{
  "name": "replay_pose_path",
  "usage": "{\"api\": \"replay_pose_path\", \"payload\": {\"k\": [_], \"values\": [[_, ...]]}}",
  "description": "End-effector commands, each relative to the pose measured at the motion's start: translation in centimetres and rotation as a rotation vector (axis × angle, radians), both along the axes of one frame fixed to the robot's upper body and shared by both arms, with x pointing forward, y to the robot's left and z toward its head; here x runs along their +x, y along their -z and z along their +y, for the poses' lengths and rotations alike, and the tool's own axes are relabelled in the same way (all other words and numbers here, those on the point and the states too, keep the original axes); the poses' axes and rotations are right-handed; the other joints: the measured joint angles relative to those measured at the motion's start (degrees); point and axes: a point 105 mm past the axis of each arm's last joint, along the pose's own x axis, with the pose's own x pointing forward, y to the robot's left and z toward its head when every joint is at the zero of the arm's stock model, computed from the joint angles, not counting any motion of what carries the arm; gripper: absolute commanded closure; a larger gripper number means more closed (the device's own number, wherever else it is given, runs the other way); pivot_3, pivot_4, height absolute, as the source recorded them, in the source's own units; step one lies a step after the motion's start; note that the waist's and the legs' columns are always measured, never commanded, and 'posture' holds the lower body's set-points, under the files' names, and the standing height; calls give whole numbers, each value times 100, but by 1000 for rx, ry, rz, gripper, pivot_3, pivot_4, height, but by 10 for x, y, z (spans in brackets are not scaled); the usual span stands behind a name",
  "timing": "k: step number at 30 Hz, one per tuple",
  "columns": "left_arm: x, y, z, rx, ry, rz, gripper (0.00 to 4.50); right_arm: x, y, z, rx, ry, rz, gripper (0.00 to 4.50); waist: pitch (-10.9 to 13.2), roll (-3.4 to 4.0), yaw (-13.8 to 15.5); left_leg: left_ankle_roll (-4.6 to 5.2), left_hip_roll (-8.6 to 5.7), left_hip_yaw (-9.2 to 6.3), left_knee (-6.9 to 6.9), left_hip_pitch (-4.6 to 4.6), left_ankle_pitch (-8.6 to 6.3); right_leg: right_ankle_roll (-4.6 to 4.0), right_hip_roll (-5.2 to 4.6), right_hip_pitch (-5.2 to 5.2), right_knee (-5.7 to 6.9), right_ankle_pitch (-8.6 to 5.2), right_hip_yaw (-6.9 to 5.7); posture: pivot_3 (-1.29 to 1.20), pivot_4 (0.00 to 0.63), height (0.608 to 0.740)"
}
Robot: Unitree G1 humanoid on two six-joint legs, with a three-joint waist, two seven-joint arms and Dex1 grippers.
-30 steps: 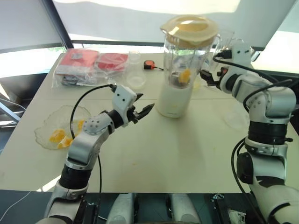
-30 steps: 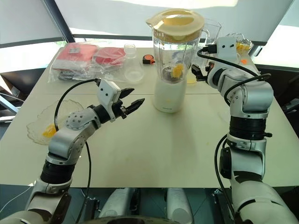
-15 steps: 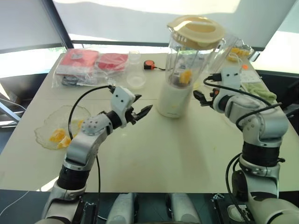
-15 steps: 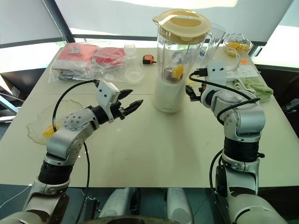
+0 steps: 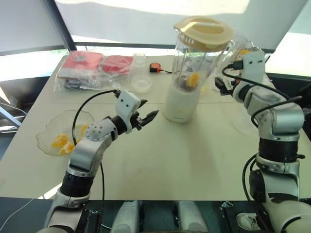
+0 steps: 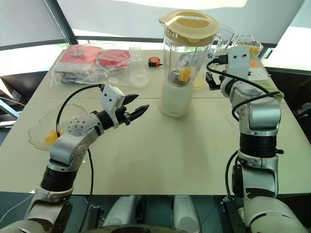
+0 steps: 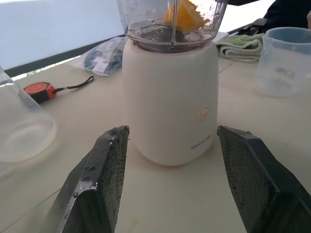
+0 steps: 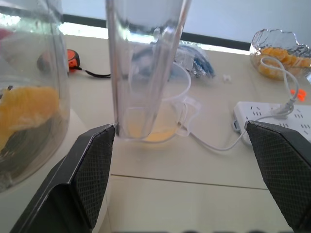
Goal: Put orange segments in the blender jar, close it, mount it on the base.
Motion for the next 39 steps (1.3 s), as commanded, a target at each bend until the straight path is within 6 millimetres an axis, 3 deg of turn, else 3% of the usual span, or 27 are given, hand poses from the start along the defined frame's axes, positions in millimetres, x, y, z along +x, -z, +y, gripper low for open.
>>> {"api": "replay_pose_path", "payload": {"k": [1, 2, 5, 11, 28, 39], "values": [[-6, -14, 1, -6, 18, -56, 1510, 5, -32, 0, -18, 0, -120, 31, 0, 0, 1, 0, 0, 0, 0, 0, 0, 0, 0, 0, 0, 0, 0, 0, 150, 740], [-8, -16, 2, 0, 26, -60, 1510, 7, -35, 1, -19, -4, -131, 31, 0, 0, 0, 0, 0, 0, 0, 0, 0, 0, 0, 0, 0, 0, 0, 0, 150, 740], [-16, -29, 10, -11, 53, -85, 1510, 10, -43, 3, -22, -14, -162, 786, 0, 0, -1, 0, 1, 0, -3, -1, 0, 0, 0, 0, -2, 0, 0, 0, 150, 740], [-31, -41, 19, 20, 99, -106, 1510, 11, -49, 6, -23, -32, -183, 3630, -1, 1, 41, 0, -2, 0, -2, -2, 0, 0, -6, 1, -5, 0, 0, 0, 150, 740], [-22, -48, 29, 18, -3, -124, 1510, -8, -30, 15, 39, 67, -85, 3674, 0, 0, 24, 0, -1, -22, -5, 17, 0, 0, -4, 32, -17, 0, -14, 0, 150, 740], [-19, -47, 29, 17, -12, -117, 1510, -20, 0, 22, 182, 136, -7, 3674, -1, 1, 13, 0, -1, -23, -9, 24, 0, -1, -2, 37, -17, 0, -15, 0, 150, 740]]}}
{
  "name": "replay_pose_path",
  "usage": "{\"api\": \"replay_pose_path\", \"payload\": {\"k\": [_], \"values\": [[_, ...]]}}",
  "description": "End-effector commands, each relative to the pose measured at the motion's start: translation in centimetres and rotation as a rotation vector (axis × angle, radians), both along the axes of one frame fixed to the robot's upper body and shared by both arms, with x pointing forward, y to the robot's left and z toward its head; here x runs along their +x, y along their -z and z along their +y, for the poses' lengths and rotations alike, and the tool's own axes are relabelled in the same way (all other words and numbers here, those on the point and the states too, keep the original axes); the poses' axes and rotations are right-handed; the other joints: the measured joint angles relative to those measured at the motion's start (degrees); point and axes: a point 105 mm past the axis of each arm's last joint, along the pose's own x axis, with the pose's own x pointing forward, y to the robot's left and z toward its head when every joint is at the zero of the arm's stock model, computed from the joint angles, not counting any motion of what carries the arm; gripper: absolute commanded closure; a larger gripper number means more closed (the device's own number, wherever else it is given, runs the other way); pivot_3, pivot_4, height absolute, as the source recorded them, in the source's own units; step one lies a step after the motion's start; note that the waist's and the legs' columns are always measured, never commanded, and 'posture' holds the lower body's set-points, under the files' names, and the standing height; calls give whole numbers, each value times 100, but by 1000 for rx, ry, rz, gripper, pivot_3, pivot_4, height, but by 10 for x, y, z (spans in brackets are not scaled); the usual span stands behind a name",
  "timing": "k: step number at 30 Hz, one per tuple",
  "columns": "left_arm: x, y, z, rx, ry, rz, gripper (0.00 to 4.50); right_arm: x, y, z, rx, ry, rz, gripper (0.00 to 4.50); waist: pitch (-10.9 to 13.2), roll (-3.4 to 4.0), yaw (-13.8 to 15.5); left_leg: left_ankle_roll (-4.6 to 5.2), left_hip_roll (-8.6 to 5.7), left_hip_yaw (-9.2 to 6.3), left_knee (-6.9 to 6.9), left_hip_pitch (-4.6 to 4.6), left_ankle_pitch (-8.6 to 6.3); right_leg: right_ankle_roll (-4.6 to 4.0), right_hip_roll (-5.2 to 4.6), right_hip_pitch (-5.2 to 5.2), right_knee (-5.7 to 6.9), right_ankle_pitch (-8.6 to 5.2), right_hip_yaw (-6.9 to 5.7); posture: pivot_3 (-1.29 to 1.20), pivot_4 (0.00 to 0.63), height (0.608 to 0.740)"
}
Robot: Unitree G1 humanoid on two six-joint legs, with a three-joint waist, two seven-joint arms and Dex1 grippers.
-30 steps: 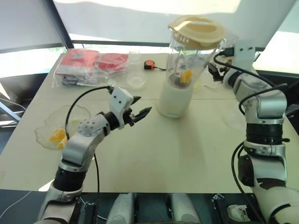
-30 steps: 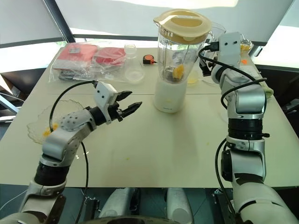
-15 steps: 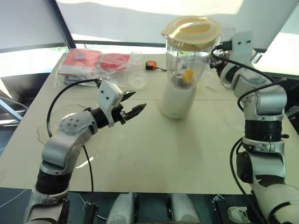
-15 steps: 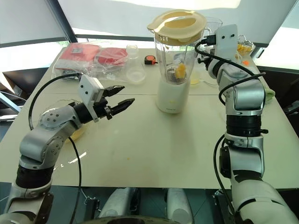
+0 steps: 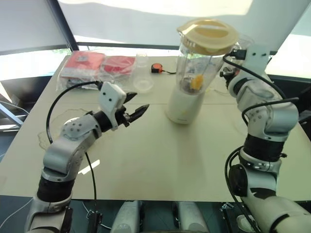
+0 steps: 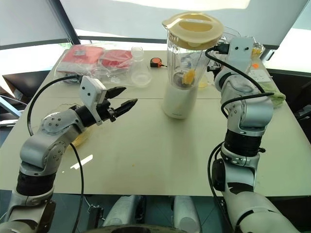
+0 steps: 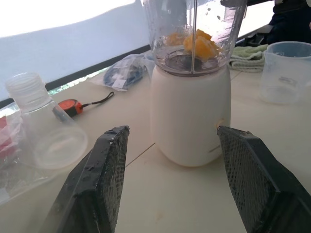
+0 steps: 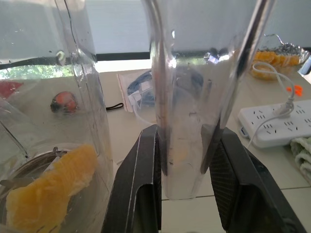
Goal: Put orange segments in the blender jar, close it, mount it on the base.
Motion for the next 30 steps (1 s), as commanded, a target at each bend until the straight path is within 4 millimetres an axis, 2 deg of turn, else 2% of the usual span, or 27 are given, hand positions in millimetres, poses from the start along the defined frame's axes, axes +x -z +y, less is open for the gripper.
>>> {"api": "replay_pose_path", "payload": {"k": [1, 8, 13, 20, 24, 30], "values": [[-1, -12, 0, -3, -3, -48, 1510, -3, 11, 2, -7, 0, 41, 3674, 0, 0, -2, 0, 0, 0, 0, 1, 0, 0, 0, 1, 0, 0, 0, 0, 150, 740], [0, -10, -3, -5, 2, -47, 1510, 2, 14, 12, -144, -109, 49, 3674, 0, -1, -23, 1, 0, 1, 0, 27, 0, -1, 1, 30, -5, 0, 0, 0, 150, 740], [1, -9, -6, -6, 5, -48, 1510, 14, 9, 7, -183, -162, 54, 3674, -1, -1, -27, 1, 1, 1, 1, 33, 0, -1, 6, 35, -4, 0, 0, 0, 150, 740], [0, -7, -9, -9, 3, -51, 1510, 32, 4, -8, -131, -226, 74, 3674, -1, -2, -17, 1, 2, 0, 1, 33, 0, -1, 7, 37, -8, 0, 0, 0, 150, 740], [1, -6, -8, -6, -10, -55, 1510, 41, 1, -19, -101, -193, 71, 3674, -1, -2, -18, 1, 2, 2, 0, 33, 0, 0, 6, 39, -11, 0, 1, 0, 150, 740], [2, -6, -7, -10, -21, -54, 1510, 36, 9, -10, -62, -234, 66, 3674, -1, -3, -18, 1, 3, 0, 2, 33, 0, -2, 5, 39, -9, 1, 1, 0, 150, 740]]}}
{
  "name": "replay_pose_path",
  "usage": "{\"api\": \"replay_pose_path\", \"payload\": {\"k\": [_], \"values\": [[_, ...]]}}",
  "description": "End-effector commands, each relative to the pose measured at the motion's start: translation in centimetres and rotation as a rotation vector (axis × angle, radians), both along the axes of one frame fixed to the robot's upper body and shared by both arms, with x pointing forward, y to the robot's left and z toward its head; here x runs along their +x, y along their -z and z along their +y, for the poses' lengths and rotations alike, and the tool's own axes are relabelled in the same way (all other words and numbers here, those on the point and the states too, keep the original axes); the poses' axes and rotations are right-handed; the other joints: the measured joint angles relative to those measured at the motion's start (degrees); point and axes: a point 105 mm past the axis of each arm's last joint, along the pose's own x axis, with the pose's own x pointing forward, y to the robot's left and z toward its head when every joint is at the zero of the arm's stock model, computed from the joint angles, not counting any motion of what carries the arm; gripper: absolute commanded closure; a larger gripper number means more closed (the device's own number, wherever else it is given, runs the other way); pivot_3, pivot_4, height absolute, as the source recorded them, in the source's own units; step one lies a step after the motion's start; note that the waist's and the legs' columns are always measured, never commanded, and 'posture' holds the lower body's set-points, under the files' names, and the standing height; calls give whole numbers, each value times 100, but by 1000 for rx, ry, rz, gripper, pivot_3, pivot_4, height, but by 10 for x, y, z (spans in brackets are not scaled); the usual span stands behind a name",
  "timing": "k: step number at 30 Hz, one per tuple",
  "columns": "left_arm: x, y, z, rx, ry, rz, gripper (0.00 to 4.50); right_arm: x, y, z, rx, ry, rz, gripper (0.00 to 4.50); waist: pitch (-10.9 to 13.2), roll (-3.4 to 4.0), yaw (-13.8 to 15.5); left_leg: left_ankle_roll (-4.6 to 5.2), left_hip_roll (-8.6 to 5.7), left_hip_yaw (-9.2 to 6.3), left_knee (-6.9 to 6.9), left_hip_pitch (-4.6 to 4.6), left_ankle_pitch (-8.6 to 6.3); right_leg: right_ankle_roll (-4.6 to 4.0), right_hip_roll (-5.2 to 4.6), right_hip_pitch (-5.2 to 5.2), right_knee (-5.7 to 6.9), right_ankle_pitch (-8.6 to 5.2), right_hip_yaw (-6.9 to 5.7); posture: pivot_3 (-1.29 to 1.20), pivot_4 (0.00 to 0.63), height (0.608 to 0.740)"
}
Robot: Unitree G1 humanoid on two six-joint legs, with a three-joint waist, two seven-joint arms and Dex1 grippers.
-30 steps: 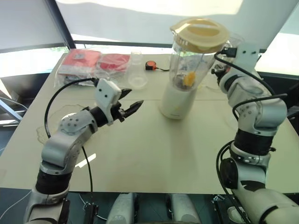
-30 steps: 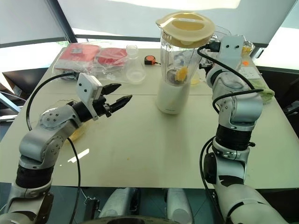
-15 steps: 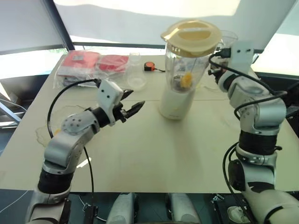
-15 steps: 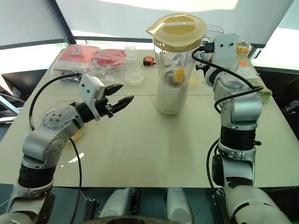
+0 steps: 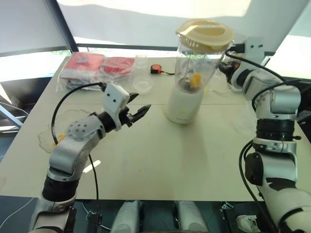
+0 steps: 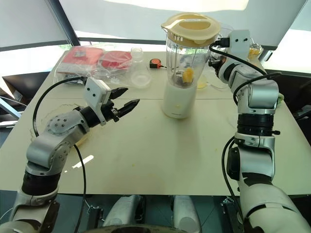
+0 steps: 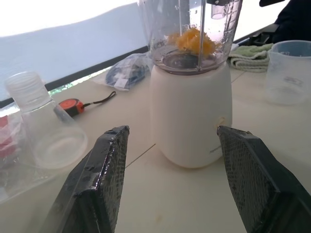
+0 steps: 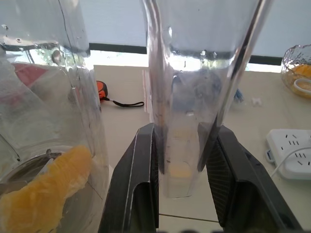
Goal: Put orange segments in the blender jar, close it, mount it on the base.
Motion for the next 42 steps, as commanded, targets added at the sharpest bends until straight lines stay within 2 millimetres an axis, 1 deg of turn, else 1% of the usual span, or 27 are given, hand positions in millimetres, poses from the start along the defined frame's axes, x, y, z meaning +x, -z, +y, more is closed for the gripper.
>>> {"api": "replay_pose_path", "payload": {"k": [1, 3, 6, 9, 13, 15, 17, 22, 25, 28, 31, 36, 39, 42], "values": [[-3, -11, -3, -8, 6, -58, 1510, -2, 17, 0, -1, -14, 40, 3674, 0, 0, -1, 0, 0, 0, 0, 0, 0, 0, 0, 0, 0, 0, 0, 0, 150, 740], [-3, -11, -4, -9, 15, -56, 1510, -1, 23, -2, -22, -34, 50, 3674, 0, 0, -8, 0, 0, 0, 0, 0, 0, 0, 0, 0, -1, 0, 0, 0, 150, 740], [-2, -10, -6, -8, 22, -54, 1510, -1, 27, 2, -65, -132, 45, 3674, 0, 0, -5, 0, 0, 1, 0, 0, 0, 0, 1, 0, -1, 0, 0, 0, 150, 740], [0, -11, -7, -7, 24, -54, 1510, -1, 24, 4, -86, -238, 48, 3674, 1, -2, 1, 0, 0, 1, -1, 0, 0, 0, 1, 0, -2, 0, -1, 0, 150, 740], [1, -11, -8, -5, 29, -55, 1510, 1, 19, -1, -119, -325, 65, 3674, 1, -3, -1, 1, 0, 2, -2, 0, -1, 0, 1, 1, -7, 0, -1, 0, 150, 740], [1, -11, -8, -3, 27, -56, 1510, 8, 16, -10, -137, -311, 76, 3674, 2, -3, -3, 2, 1, 2, -3, 0, -1, 0, 2, 1, -9, 0, -1, 0, 150, 740], [1, -11, -7, -2, 22, -56, 1510, 13, 14, -13, -131, -298, 84, 3674, 2, -3, -4, 2, 1, 3, -3, 0, -1, 0, 2, 1, -9, 0, -1, 0, 150, 740], [-1, -10, -6, 3, 10, -59, 1510, 17, 17, -10, -64, -261, 100, 3674, 2, -3, 29, 1, 1, -4, -8, -5, -2, -1, -1, 0, -13, -1, -4, 0, 150, 740], [-1, -11, -5, 7, 1, -61, 1510, 17, 24, -10, 24, -165, 115, 3674, 2, -4, 22, 1, 1, -3, -8, -6, -2, -1, -7, 0, -16, 0, -3, 0, 150, 740], [-1, -11, -4, 9, -2, -61, 1510, 12, 27, -6, 104, -74, 113, 3674, 0, -6, 2, 0, 3, -5, -7, -4, -2, -2, -14, 0, -12, 0, -1, 0, 150, 740], [0, -11, -5, 8, -2, -59, 1510, 1, 29, 3, 133, -39, 106, 3674, 0, -6, 6, -8, 11, -9, -6, -2, 2, -14, -10, -1, -8, 8, -1, 0, 150, 740], [0, -10, -9, 4, 11, -55, 1510, -10, 34, 8, 127, -31, 104, 3674, 0, -6, -3, -12, 11, -15, -6, -1, 6, -19, -3, -1, -6, 11, -8, 0, 150, 740], [2, -10, -11, 4, 20, -55, 1510, -12, 38, 6, 106, -16, 118, 3674, 0, -6, -8, -12, 11, -13, -7, -1, 6, -19, 6, -1, -8, 11, -9, 0, 150, 740], [3, -10, -12, 4, 20, -57, 1510, -13, 39, 6, 95, -13, 123, 3674, 0, -6, -6, -12, 11, -13, -8, -2, 6, -19, 8, -1, -9, 11, -11, 0, 150, 740]]}}
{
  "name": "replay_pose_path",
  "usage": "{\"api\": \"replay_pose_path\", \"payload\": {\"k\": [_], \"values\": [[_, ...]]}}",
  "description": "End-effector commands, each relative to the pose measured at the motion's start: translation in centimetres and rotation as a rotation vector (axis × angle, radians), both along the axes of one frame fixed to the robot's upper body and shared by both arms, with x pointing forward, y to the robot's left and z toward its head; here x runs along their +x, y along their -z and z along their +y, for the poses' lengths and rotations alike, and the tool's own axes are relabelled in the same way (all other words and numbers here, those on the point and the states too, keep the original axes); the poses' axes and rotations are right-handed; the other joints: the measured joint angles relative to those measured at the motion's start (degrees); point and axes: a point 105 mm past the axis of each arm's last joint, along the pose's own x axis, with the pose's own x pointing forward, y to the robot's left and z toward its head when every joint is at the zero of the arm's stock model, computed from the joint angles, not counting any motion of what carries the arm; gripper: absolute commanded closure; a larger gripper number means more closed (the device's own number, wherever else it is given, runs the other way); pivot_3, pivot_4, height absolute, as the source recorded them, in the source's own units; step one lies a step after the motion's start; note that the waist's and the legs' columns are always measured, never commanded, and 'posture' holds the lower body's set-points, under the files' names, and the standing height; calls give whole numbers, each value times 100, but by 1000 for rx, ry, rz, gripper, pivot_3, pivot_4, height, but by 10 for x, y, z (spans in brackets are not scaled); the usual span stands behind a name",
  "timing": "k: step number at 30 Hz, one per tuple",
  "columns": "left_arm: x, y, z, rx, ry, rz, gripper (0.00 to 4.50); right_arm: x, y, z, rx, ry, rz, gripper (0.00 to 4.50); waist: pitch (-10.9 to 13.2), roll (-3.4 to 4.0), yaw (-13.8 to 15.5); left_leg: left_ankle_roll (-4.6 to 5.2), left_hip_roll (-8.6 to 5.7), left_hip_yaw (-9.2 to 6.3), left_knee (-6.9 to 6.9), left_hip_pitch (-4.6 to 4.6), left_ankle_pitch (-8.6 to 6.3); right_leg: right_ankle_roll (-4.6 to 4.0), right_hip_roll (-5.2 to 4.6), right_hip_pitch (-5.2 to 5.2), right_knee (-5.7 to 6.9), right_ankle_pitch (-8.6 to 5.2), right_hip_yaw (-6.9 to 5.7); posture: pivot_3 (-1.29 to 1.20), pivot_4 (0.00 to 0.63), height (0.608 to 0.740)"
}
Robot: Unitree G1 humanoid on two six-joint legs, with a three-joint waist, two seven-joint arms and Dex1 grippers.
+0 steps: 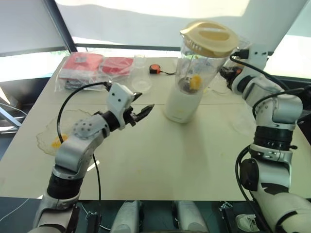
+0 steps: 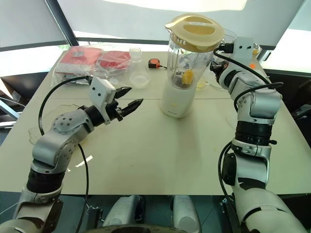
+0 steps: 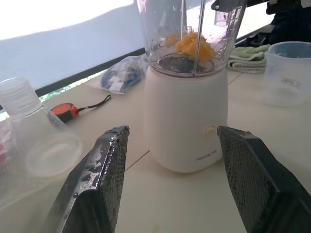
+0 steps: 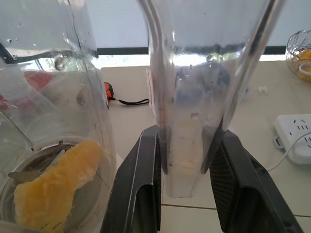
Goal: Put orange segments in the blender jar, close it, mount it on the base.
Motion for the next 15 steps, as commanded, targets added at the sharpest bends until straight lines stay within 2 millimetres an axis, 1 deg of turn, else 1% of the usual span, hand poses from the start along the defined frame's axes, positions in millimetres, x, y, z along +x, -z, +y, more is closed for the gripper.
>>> {"api": "replay_pose_path", "payload": {"k": [1, 3, 4, 6, 9, 10, 13, 15], "values": [[0, -10, -2, -3, 5, -48, 1510, -1, 28, 8, 1, -28, 114, 3674, 0, 0, 0, 0, 0, 0, 0, 0, 0, 0, 0, 0, 0, 0, 0, 0, 150, 740], [-1, -10, -3, -5, 6, -48, 1510, 0, 27, 9, -5, -29, 114, 3674, 0, 0, 1, 0, 0, 0, 0, 0, 0, 0, 2, 0, 0, 0, 0, 0, 150, 740], [-1, -9, -3, -4, 7, -48, 1510, 0, 27, 10, -9, -34, 114, 2655, -1, -2, -2, 0, 0, 0, 0, 0, 0, 0, 2, 0, 1, 0, 0, 0, 150, 740], [-1, -9, -4, -5, 7, -48, 1510, 0, 27, 11, -17, -36, 117, 1840, 3, 2, -2, 1, 2, 1, 0, 0, 0, 0, 5, 0, 0, 0, 0, 0, 150, 740], [-1, -8, -4, -7, 5, -47, 1510, 1, 26, 12, -38, -34, 119, 268, 14, 14, 4, 1, 0, 5, 0, -12, 1, 0, 3, -14, 2, 0, 2, 0, 150, 740], [-1, -8, -3, -8, 4, -46, 1510, 0, 26, 11, -47, -32, 118, 73, 14, 14, 5, 1, 0, 6, 0, -14, 1, 0, 3, -16, 2, 0, 3, 0, 150, 740], [-2, -7, -3, -18, 5, -33, 1510, -2, 24, 9, -69, -24, 114, 73, 15, 13, 1, 1, 0, 6, -2, -14, 1, 1, 4, -16, -1, 0, 2, 0, 150, 740], [-3, -6, -2, -28, 8, -15, 1510, -10, 26, 7, -92, -23, 117, 73, 15, 13, 4, 1, 0, 6, -2, -14, 0, 1, 4, -16, -1, 0, 2, 0, 150, 740]]}}
